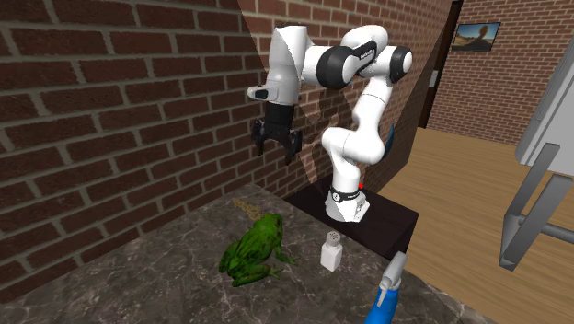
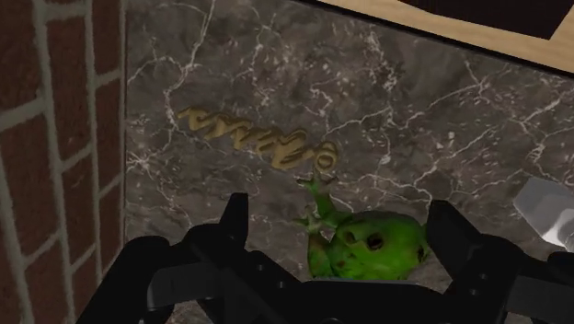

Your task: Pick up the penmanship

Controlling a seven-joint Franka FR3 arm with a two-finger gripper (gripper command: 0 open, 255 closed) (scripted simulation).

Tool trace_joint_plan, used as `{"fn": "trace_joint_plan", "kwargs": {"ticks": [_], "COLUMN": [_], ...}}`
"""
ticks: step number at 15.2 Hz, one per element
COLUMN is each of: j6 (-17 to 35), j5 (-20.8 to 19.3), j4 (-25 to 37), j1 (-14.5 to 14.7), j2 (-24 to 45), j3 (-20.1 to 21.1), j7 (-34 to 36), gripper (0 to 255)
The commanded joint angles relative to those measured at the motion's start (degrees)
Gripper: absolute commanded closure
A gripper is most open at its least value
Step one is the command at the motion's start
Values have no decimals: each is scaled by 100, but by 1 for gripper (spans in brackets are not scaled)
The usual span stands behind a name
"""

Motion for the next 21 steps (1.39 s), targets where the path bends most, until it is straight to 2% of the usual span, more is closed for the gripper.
{"fn": "trace_joint_plan", "kwargs": {"ticks": [1, 11, 20, 21], "j6": [401, 2601, 3301, 3297], "j5": [-211, -1373, -1554, -1553], "j4": [-244, -877, -1168, -1163], "j1": [56, 124, 40, 41], "j2": [160, 1685, 2102, 2104], "j3": [-67, -339, -345, -347], "j7": [-379, -1804, -1615, -1618], "gripper": [0, 0, 0, 255]}}
